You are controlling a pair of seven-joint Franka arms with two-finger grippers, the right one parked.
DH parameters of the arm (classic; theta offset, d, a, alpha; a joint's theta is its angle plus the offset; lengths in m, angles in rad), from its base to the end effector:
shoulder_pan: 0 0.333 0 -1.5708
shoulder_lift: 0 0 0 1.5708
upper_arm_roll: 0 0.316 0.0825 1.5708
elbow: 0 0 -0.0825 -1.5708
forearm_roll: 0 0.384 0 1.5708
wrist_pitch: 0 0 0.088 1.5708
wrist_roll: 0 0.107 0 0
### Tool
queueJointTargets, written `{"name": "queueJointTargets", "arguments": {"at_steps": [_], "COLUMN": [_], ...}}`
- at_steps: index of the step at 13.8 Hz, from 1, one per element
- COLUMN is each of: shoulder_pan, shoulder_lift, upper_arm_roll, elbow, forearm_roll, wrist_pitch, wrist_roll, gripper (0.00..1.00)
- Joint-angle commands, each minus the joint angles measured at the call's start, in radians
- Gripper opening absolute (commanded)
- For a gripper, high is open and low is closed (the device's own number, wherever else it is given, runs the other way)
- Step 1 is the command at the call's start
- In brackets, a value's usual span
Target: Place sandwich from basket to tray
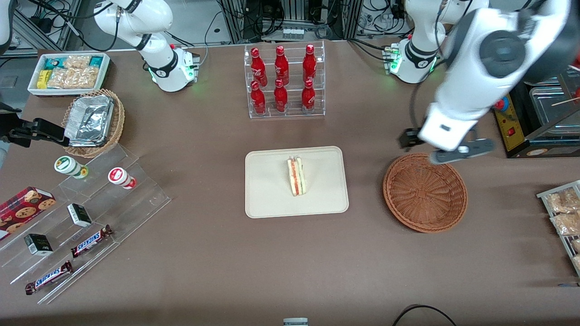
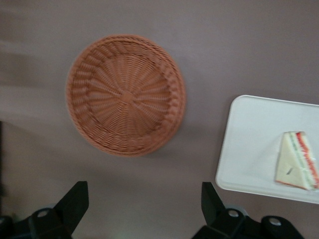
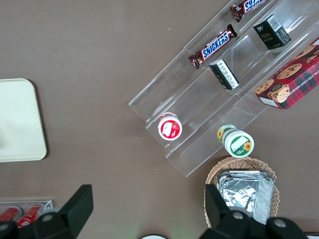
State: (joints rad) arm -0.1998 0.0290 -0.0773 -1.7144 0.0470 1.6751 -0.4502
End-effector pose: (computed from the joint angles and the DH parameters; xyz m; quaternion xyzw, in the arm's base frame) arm 0.5444 -0.1496 0.5492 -0.9957 -0.0831 0.0240 0.0328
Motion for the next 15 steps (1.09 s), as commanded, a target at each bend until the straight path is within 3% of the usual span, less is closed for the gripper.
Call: {"name": "queueJointTargets", "arguments": {"at_steps": [1,6,15], "shoulder_pan": [0.095,0.189,0.187], "shoulder_lift": [-0.058,-0.1,-0.032], "upper_arm_roll": [-0.015,-0.013,-0.021], "elbow": [-0.037,-0.059,0.062], "forearm_roll": [-0.009,-0.038,-0.039], "wrist_pitch": [-0.037,-0.044,-0.075], "wrist_roll": [0.167,0.415,0.421], "gripper": [1.0,1.0,1.0]}}
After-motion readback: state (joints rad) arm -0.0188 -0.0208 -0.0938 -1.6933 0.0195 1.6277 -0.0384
